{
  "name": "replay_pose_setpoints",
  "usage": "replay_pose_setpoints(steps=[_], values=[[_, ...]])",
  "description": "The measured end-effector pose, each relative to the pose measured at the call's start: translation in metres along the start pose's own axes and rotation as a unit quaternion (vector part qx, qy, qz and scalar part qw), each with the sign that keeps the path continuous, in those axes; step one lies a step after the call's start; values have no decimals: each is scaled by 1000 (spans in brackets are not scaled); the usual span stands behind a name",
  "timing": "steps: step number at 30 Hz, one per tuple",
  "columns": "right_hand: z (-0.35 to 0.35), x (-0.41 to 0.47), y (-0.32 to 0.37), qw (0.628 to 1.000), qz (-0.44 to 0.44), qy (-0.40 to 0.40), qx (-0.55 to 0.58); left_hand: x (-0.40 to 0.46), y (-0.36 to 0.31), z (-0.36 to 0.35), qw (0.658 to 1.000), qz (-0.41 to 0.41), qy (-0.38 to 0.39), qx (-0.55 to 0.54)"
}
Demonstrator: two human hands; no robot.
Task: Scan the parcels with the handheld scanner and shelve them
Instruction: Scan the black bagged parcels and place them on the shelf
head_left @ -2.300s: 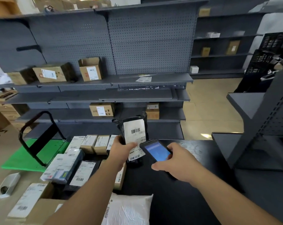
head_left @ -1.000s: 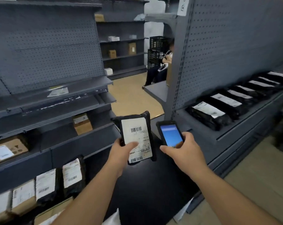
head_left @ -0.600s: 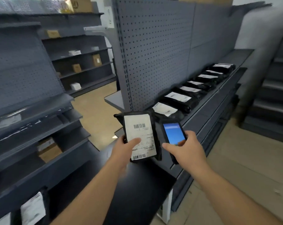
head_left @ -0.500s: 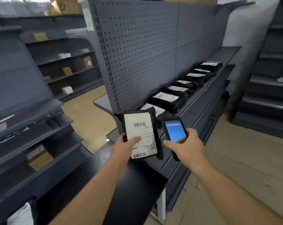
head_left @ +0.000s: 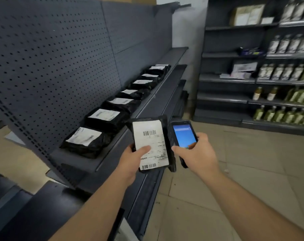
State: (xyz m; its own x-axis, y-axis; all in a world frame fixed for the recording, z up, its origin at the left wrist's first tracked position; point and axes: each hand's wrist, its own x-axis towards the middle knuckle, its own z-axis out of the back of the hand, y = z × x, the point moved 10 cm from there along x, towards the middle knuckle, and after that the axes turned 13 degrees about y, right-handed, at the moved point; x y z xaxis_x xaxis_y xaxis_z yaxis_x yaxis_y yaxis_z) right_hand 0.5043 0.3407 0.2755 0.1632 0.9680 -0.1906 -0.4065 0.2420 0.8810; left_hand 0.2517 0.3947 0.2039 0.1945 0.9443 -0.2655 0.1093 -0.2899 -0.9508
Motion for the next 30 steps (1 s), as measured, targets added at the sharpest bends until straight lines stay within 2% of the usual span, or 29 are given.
replay_pose_setpoints(steps=[9, 17, 24, 30], values=[[66, 88, -45, 995, -55, -82, 17, 132, 2, -82, 994, 38, 93, 43], [115, 195, -42, 979, -114, -166, 18, 278, -24, -136, 981, 63, 182, 30], [142, 265, -53, 967, -154, -199, 42, 388, -38, -173, 972, 86, 211, 49], [195, 343, -69, 961, -157, -222, 44, 471, -47, -230, 966, 99, 229, 63]])
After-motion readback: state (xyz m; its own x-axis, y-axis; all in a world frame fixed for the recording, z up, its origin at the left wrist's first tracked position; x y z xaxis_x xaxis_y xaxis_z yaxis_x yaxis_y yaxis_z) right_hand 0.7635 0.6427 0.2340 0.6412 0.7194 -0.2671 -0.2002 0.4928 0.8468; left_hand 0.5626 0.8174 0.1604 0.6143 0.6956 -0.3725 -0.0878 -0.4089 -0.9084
